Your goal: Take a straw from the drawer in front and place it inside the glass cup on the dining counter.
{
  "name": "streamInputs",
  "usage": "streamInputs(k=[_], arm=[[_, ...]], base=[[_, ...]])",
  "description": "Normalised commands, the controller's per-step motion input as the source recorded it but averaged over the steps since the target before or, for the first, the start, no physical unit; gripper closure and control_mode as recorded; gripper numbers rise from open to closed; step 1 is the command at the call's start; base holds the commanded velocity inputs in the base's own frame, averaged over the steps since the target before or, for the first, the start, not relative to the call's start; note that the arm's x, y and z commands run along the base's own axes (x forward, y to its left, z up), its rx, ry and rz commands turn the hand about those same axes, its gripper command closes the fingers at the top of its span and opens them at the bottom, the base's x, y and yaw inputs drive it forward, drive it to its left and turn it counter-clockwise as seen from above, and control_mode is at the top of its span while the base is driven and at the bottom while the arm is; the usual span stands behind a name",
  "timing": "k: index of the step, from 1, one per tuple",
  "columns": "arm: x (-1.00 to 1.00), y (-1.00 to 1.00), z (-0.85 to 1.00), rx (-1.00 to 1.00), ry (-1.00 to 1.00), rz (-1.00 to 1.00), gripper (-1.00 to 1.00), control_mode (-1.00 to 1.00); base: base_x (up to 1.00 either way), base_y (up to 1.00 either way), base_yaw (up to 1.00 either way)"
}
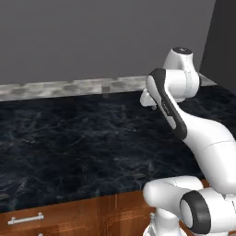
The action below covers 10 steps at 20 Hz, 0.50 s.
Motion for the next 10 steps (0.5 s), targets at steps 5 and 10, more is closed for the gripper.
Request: streamInputs(k=[5, 10], arm=[[-0.06, 0.00, 0.00, 0.00, 0.00, 0.00, -1.00, 1.00], [0.00, 0.00, 0.00, 0.00, 0.00, 0.00, -1.00, 1.00]], base=[[-0.34, 0.00, -0.01], [-0.88, 0.00, -0.05]])
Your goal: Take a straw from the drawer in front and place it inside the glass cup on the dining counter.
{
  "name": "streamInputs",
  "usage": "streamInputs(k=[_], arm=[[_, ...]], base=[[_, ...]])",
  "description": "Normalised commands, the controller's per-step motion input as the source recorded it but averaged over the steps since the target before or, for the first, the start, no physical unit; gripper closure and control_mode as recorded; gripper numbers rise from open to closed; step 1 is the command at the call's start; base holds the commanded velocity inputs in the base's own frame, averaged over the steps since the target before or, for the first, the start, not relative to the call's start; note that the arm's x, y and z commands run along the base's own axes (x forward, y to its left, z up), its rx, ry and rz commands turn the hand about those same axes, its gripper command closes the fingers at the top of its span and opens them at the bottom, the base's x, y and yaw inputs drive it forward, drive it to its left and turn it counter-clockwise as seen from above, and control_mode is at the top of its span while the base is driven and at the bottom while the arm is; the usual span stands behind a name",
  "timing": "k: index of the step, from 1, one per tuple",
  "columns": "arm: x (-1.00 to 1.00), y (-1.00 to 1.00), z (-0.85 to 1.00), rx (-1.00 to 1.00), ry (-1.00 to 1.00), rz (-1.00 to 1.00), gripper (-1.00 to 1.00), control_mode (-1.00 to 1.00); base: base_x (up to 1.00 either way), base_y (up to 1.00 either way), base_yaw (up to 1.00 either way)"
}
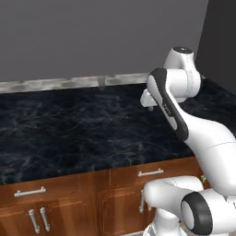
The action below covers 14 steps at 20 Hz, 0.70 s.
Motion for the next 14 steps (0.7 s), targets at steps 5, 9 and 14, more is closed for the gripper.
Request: streamInputs(k=[5, 9, 14], arm=[[0.00, 0.00, 0.00, 0.00, 0.00, 0.00, -1.00, 1.00], [0.00, 0.00, 0.00, 0.00, 0.00, 0.00, -1.00, 1.00], [0.00, 0.00, 0.00, 0.00, 0.00, 0.00, -1.00, 1.00]], base=[[-0.32, -0.11, 0.01], [0.00, -0.50, 0.22], [0.00, -0.74, 0.39]])
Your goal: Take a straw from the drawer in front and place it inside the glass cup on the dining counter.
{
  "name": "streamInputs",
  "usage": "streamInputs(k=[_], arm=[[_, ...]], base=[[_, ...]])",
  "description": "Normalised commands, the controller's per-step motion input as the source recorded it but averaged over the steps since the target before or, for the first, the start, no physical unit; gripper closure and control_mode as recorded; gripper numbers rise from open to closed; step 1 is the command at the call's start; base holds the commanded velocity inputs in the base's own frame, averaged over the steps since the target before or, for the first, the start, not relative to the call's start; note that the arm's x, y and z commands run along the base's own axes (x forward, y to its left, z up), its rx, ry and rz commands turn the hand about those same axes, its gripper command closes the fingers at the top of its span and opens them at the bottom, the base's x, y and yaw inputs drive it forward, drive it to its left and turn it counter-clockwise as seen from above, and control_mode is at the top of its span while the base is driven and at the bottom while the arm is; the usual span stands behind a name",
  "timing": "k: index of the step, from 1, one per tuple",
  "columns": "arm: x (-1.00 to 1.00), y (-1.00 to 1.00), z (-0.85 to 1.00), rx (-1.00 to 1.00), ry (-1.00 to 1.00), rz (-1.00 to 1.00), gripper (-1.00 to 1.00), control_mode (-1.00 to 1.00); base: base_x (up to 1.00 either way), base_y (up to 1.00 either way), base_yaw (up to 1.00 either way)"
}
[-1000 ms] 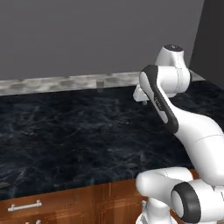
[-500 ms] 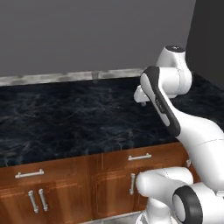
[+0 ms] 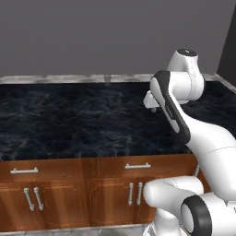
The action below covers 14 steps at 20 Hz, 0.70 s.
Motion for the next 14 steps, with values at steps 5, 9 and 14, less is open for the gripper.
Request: streamInputs(k=[5, 9, 14], arm=[[0.00, 0.00, 0.00, 0.00, 0.00, 0.00, -1.00, 1.00], [0.00, 0.00, 0.00, 0.00, 0.00, 0.00, -1.00, 1.00], [0.00, 0.00, 0.00, 0.00, 0.00, 0.00, -1.00, 1.00]], base=[[0.00, -0.79, 0.47], [0.00, -0.67, 0.47], [0.00, -0.60, 0.45]])
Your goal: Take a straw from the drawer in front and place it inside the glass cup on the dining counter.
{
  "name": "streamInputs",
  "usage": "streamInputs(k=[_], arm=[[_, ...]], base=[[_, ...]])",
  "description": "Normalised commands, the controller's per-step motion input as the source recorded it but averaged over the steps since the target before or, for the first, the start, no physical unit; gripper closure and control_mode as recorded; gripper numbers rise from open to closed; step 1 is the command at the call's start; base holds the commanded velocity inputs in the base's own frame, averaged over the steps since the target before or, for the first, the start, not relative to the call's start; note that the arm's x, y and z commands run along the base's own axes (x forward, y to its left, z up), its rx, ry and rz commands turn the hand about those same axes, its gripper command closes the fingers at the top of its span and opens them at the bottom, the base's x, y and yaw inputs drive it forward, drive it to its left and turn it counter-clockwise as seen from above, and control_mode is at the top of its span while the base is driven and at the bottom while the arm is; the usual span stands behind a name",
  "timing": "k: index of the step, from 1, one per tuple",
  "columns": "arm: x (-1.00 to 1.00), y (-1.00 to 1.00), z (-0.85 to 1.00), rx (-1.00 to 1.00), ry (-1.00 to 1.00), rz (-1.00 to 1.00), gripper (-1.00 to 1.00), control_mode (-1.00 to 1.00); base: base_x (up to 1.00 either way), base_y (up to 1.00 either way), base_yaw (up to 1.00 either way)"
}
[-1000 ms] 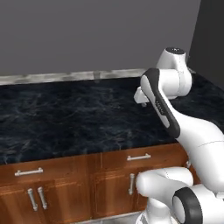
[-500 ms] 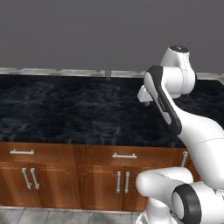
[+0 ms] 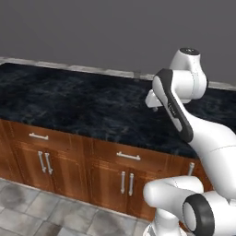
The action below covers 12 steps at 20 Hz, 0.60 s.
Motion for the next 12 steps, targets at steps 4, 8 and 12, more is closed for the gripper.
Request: streamInputs(k=[4, 8, 12], arm=[[0.00, 0.00, 0.00, 0.00, 0.00, 0.00, -1.00, 1.00], [0.00, 0.00, 0.00, 0.00, 0.00, 0.00, -1.00, 1.00], [0.00, 0.00, 0.00, 0.00, 0.00, 0.00, -1.00, 1.00]], base=[[0.05, -0.57, 0.40], [0.01, -0.51, 0.27], [0.03, -0.46, 0.16]])
